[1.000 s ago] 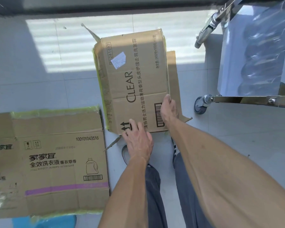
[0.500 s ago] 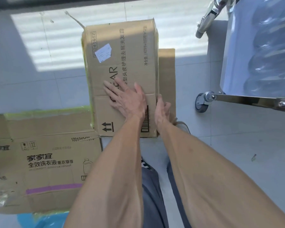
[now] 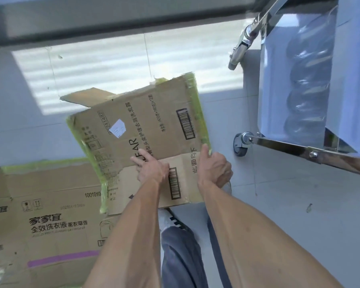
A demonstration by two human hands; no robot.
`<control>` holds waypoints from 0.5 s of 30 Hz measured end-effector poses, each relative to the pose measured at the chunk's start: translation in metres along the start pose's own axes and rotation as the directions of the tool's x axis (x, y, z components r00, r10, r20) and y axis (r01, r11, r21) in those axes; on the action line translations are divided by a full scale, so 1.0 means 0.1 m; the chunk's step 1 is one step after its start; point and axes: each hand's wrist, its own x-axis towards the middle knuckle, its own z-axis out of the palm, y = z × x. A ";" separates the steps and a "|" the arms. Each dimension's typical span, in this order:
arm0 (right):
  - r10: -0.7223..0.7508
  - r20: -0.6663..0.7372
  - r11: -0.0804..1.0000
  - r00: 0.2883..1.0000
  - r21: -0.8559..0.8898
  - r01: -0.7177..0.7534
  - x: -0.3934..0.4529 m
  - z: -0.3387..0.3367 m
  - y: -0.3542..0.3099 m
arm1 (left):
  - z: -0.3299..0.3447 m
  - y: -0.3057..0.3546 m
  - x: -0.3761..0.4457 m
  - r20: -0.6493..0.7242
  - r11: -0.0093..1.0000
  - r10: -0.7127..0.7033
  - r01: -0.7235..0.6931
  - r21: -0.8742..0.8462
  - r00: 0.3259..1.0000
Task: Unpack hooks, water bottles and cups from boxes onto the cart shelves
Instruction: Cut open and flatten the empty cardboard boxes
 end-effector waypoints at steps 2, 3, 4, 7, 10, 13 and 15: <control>-0.020 0.071 0.991 0.997 -0.127 0.029 0.03 0.03 0.04 | 0.08 -0.07 -0.04 0.073 0.999 -0.032 0.032 -0.005 0.997; -0.015 0.083 0.983 0.996 -0.180 0.030 0.05 0.06 0.07 | 0.14 -0.12 -0.05 0.119 0.998 -0.055 0.056 -0.006 0.991; -0.016 0.080 0.979 0.997 -0.203 0.032 0.07 0.09 0.09 | 0.22 -0.17 -0.07 0.173 0.997 -0.072 0.073 -0.001 0.982; -0.177 -0.019 0.980 0.984 -0.093 0.174 0.11 0.18 0.03 | 0.70 -0.43 -0.20 0.400 0.993 0.005 0.041 -0.107 0.916; -0.442 -0.091 0.896 0.893 0.003 0.444 0.14 0.34 -0.31 | 1.23 -0.64 -0.40 0.499 0.986 0.045 0.040 -0.160 0.866; -0.624 0.091 0.775 0.776 -0.052 0.630 0.06 0.53 -0.65 | 1.33 -0.59 -0.56 0.456 0.936 0.038 0.127 -0.327 0.889; -0.659 0.247 0.696 0.710 -0.157 0.701 -0.06 0.67 -0.76 | 1.12 -0.54 -0.61 0.349 0.932 0.065 0.068 -0.355 0.935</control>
